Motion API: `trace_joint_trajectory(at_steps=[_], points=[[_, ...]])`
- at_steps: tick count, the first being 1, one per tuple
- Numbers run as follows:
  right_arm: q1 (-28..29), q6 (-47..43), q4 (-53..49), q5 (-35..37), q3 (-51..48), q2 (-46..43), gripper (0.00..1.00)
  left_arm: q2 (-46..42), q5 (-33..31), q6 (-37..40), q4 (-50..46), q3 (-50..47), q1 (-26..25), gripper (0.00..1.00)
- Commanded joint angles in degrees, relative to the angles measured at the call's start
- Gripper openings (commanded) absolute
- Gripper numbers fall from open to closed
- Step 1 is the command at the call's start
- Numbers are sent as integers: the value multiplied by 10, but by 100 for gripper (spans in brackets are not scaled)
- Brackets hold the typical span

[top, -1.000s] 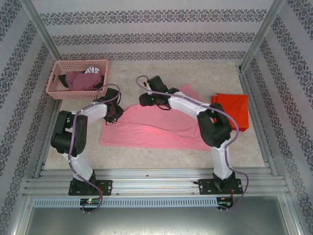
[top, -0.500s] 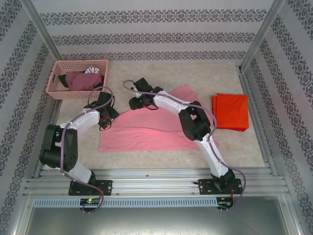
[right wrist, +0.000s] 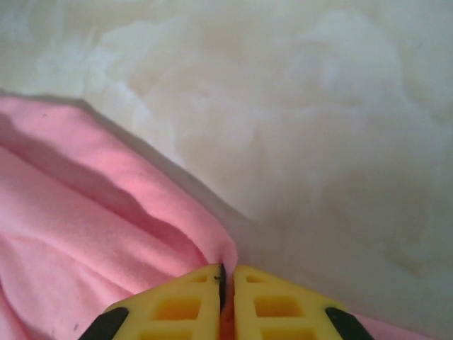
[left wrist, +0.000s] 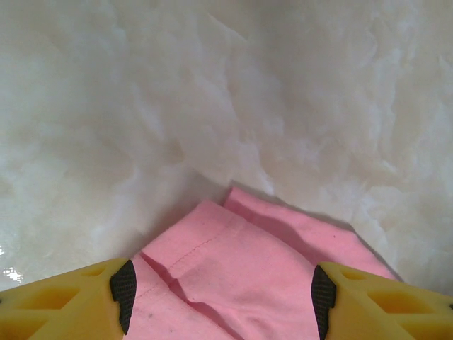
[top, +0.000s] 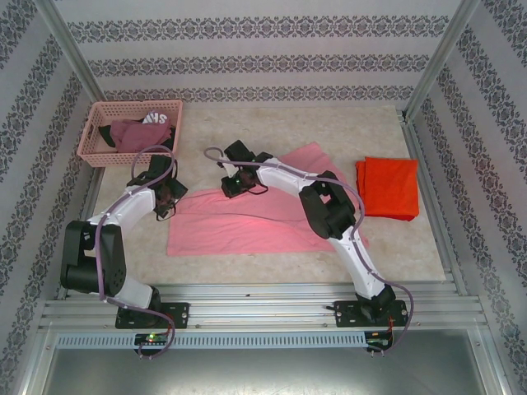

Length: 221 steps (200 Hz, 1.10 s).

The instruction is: Fold and stack the t-shirts

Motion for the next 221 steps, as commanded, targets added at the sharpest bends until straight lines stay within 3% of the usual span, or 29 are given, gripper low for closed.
trace_joint_trajectory(at_steps=[1, 54, 87, 114, 175, 198, 221], points=[[7, -7, 12, -24, -35, -45, 10, -10, 7, 16, -11, 3, 6, 68], [13, -4, 35, -20, -83, -69, 15, 75, 50, 70, -35, 94, -23, 64], [14, -3, 40, -7, -87, -70, 19, 113, 98, 21, -36, 114, -35, 59], [14, -4, 44, -12, -86, -68, 19, 139, 100, 9, -36, 141, -59, 56], [13, -6, 57, -9, -107, -73, 20, 196, 111, 4, -45, 162, -71, 37], [12, -5, 59, -9, -111, -74, 21, 190, 109, 5, -53, 154, -76, 37], [10, -5, 61, -11, -109, -75, 21, 173, 109, 1, -51, 131, -78, 48]])
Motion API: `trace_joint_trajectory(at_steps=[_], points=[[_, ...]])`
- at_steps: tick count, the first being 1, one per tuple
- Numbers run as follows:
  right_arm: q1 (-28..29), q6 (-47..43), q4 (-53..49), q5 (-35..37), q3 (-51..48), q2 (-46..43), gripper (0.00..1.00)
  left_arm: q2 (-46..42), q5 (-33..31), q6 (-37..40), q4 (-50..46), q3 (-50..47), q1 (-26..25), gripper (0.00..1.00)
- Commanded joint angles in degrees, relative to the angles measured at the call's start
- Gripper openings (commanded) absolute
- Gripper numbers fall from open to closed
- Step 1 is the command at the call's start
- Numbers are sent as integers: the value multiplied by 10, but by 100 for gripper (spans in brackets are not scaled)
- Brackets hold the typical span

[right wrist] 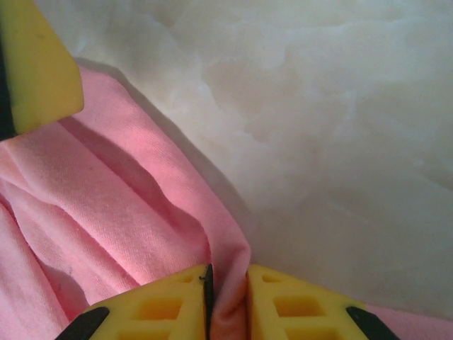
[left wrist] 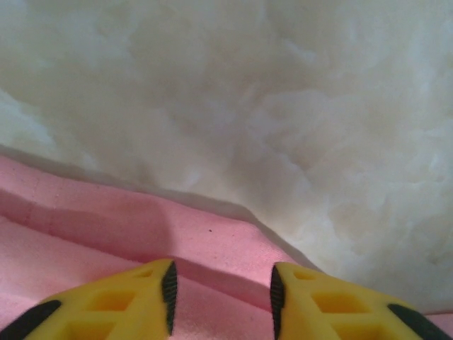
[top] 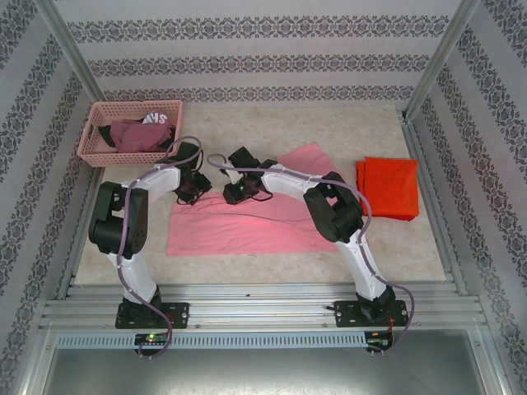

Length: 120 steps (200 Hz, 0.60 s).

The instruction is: Fold and stack the t-shirts

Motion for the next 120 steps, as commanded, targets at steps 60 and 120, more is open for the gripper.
trace_joint_trajectory(at_steps=[60, 120], points=[[0, -6, 0, -1, -3, -27, 21, 8, 3, -12, -4, -35, -9, 41], [-3, -6, 4, 6, -29, -47, 21, 33, -8, -2, -26, 16, -9, 10]])
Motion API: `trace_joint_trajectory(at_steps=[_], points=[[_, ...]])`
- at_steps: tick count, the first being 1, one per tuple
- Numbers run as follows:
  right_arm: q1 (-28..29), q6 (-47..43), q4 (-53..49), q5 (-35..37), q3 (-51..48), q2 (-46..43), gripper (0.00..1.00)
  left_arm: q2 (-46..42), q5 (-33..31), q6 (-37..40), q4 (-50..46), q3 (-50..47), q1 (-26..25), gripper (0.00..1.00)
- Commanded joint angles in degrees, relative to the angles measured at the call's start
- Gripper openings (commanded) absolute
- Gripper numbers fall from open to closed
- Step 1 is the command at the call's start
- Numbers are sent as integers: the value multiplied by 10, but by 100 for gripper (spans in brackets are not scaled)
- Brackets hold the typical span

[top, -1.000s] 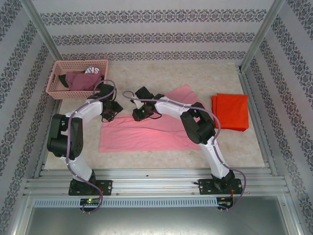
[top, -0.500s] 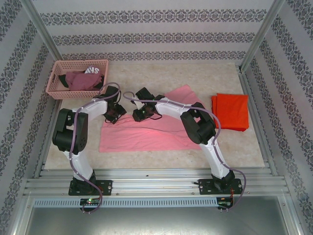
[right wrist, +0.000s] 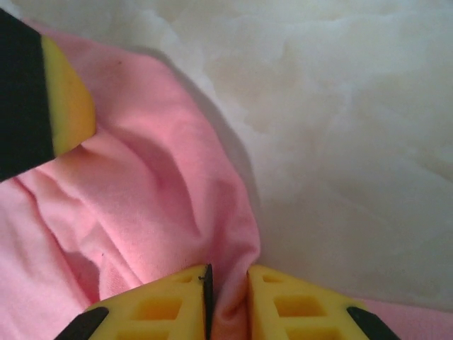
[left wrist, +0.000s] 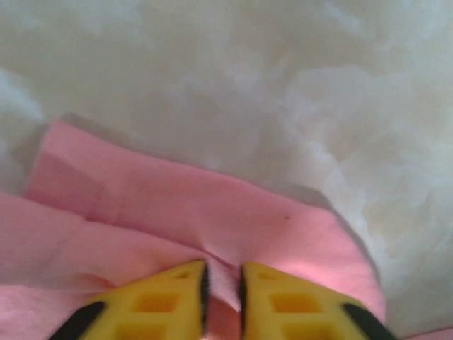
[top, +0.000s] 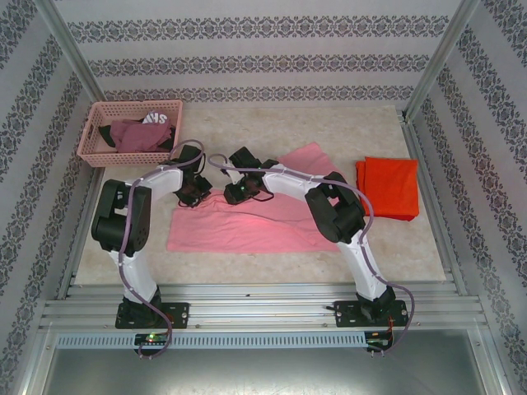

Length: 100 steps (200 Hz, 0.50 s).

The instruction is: Fold and stack the t-shirts

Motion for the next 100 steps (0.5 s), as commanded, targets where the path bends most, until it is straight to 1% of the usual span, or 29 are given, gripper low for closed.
trace_joint_trajectory(at_steps=[1, 10, 35, 53, 62, 79, 100], points=[[-3, -6, 5, 6, -16, -35, 21, 14, -11, -1, -28, 20, -3, 10], [-4, -5, 7, 8, -18, -39, 21, 8, -19, 0, -31, 30, -3, 7], [-7, 1, 11, 16, -13, -49, 21, 4, -42, 8, -48, 77, 1, 3], [-10, 5, 14, 30, -3, -59, 25, 8, -57, 18, -71, 112, 10, 0], [-11, 7, 19, 38, -5, -68, 26, 7, -60, 22, -79, 122, 15, 0], [-14, 11, 42, 47, -24, -95, 28, -9, -61, 26, -81, 117, 23, 0], [-19, 21, 85, 51, -67, -132, 31, -47, -62, 26, -78, 88, 24, 0]])
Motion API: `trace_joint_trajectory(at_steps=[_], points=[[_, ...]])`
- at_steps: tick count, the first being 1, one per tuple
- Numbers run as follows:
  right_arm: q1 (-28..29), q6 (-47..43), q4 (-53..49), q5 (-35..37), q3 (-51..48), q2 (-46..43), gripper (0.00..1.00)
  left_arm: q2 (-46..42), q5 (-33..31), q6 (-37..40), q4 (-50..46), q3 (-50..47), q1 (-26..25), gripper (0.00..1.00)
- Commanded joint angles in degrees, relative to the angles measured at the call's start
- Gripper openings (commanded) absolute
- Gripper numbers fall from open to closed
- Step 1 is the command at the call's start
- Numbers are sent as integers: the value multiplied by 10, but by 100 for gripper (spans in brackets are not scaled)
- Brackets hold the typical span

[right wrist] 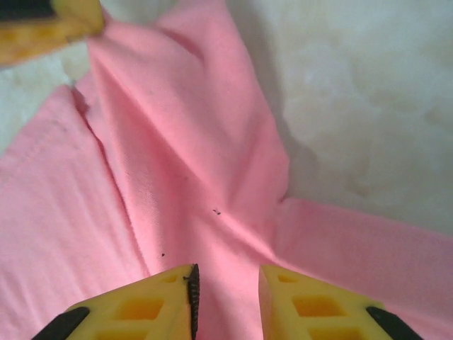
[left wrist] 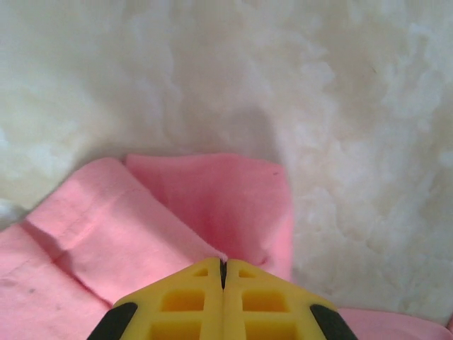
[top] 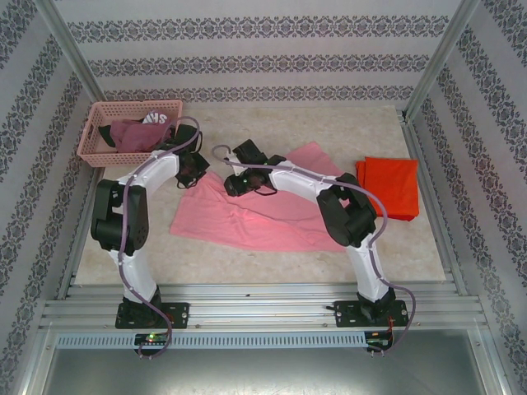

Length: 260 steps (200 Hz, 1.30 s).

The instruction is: Fold and stack the t-shirts

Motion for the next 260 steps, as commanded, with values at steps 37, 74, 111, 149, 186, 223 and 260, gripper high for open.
trace_joint_trajectory(at_steps=[37, 74, 111, 149, 186, 223, 260], points=[[-20, 40, 105, -2, -95, -92, 33, -106, 18, -7, -6, -116, 7, 0], [-23, 46, 107, -7, -102, -86, 34, -148, 55, -27, 21, -219, 4, 0], [-17, 38, 95, -27, -70, -59, 36, -169, 70, -45, 38, -278, -8, 0], [-3, 23, 68, -30, -26, -24, 37, -173, 64, -57, 48, -311, -9, 17], [-2, 21, 68, -23, -27, -22, 37, -241, -10, -43, 2, -286, -9, 54], [-2, 21, 70, -23, -34, -25, 37, -243, -49, -19, -33, -220, -9, 62], [-3, 22, 76, -21, -44, -33, 37, -171, -54, -8, -35, -163, -8, 61]])
